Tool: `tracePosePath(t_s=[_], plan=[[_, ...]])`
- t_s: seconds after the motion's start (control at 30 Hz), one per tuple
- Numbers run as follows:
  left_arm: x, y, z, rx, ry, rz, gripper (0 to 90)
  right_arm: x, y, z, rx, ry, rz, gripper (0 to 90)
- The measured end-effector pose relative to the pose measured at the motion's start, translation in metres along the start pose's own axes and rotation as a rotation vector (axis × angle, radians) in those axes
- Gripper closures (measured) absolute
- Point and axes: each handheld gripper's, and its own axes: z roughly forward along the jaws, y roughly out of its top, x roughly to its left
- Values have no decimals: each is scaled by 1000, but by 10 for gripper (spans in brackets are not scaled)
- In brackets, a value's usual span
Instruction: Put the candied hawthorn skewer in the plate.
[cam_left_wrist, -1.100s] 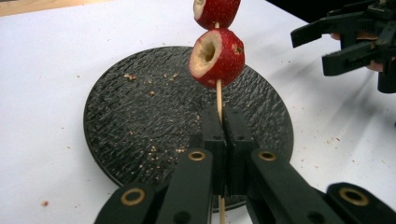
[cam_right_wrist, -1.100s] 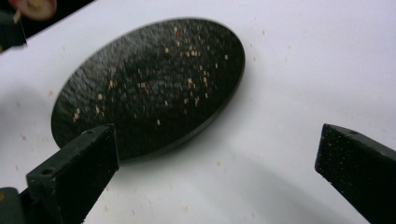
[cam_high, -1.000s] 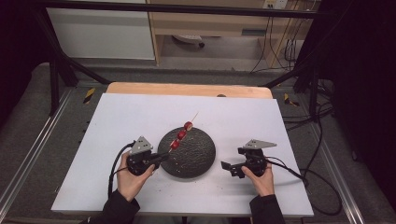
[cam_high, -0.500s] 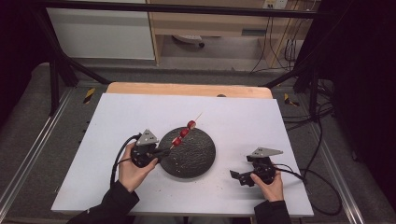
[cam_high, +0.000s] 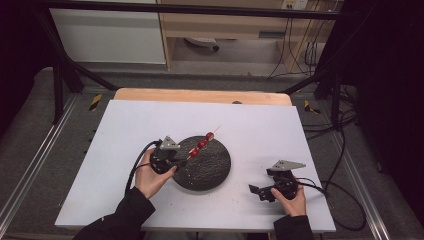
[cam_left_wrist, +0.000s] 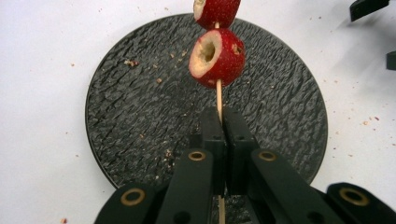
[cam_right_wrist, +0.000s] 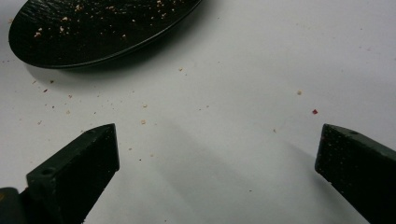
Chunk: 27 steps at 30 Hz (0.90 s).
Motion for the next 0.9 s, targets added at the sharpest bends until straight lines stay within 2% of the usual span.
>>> tracePosePath(t_s=[0.37,0.47,0.7,0.9], plan=[[-1,-3,20,110,18,-9,883,0,-2,-1,0,5,13,6],[-3,-3,25,138,37,-6,883,0,-2,-1,-6,5,7,6],[-5,-4,30,165,50,-8,884,-1,-2,-3,-10,12,9,5],[-3,-4,37,211,69,-17,883,-1,-2,-3,-9,13,9,6]])
